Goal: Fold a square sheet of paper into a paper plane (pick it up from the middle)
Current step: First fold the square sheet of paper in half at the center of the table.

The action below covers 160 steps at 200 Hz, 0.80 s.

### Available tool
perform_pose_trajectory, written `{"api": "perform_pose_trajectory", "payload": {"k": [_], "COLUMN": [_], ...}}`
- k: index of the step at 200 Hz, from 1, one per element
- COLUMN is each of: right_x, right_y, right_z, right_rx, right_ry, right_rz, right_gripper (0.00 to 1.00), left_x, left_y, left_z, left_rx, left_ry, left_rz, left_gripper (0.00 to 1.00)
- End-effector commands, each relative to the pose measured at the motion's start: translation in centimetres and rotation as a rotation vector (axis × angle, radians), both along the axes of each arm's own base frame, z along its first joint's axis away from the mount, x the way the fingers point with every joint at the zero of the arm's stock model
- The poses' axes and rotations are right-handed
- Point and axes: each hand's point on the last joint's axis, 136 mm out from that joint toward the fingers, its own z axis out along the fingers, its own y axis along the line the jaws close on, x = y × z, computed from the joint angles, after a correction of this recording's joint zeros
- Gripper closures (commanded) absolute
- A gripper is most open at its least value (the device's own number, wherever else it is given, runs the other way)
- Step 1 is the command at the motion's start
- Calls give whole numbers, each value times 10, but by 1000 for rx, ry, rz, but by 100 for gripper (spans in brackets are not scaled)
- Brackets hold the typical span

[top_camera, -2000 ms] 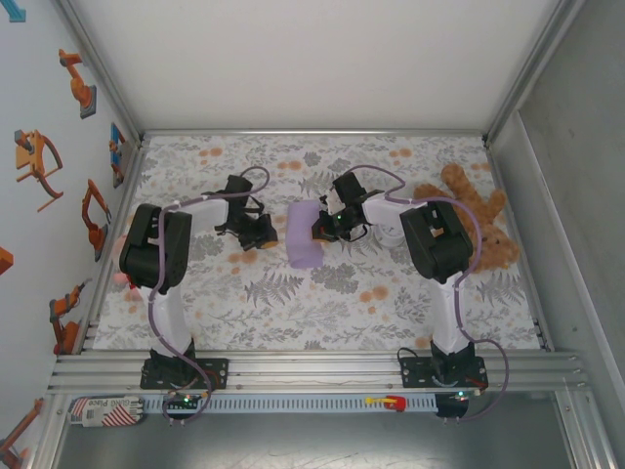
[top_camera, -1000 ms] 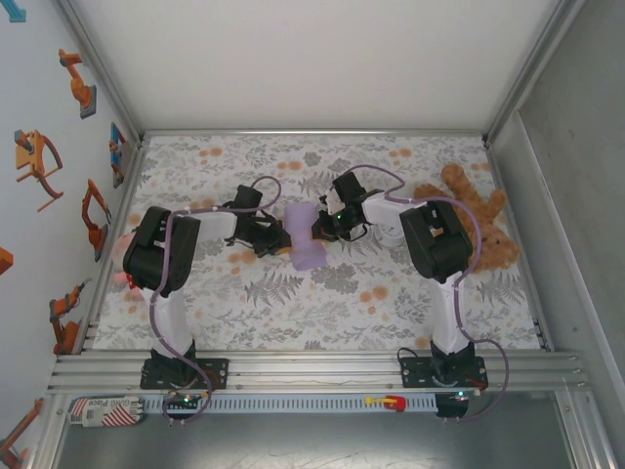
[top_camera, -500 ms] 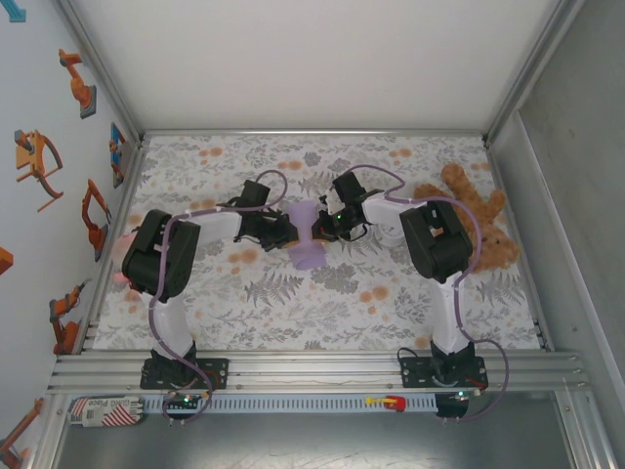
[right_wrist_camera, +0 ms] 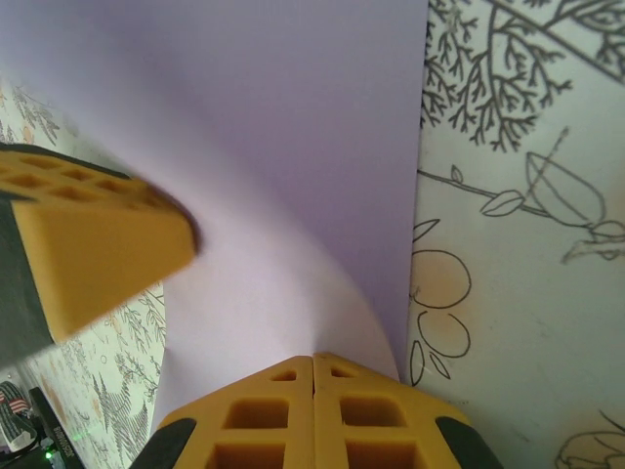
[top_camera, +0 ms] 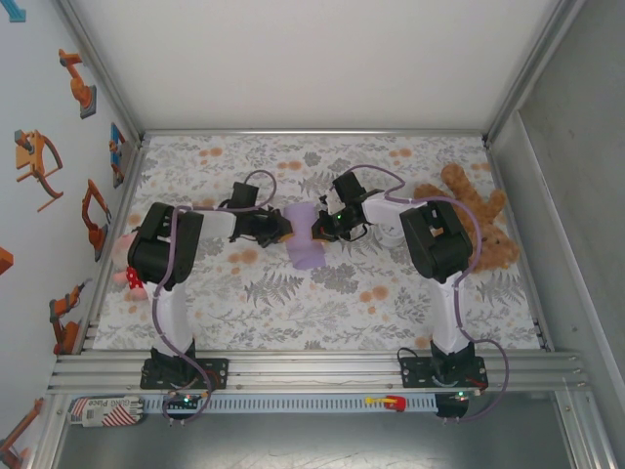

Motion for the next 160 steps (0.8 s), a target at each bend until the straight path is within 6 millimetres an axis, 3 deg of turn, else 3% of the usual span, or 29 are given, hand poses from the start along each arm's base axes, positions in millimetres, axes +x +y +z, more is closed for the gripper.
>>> {"api": "perform_pose_trajectory", "payload": {"k": [1, 27, 52, 69, 112, 160], "right_x": [-51, -50, -50, -50, -51, -51], "right_y": [-83, -84, -84, -84, -84, -86], "right_z": [-99, -98, -98, -98, -99, -98], "right_rx": [-403, -404, -405, -405, -408, -411], "right_ry": [223, 222, 221, 222, 222, 218], "right_rz": [-63, -66, -65, -66, -66, -68], "right_gripper": [100, 100, 100, 100, 100, 100], "left_x": [-2, 8, 18, 21, 29, 39], "left_y": [54, 60, 31, 10, -20, -1], "left_z": [-26, -4, 34, 45, 22, -2], "left_rx": [128, 109, -18, -85, -130, -23], "left_ry": [60, 15, -82, -127, -88, -70], "left_rz": [95, 105, 71, 48, 35, 50], "left_gripper": [91, 91, 90, 90, 89, 89]}}
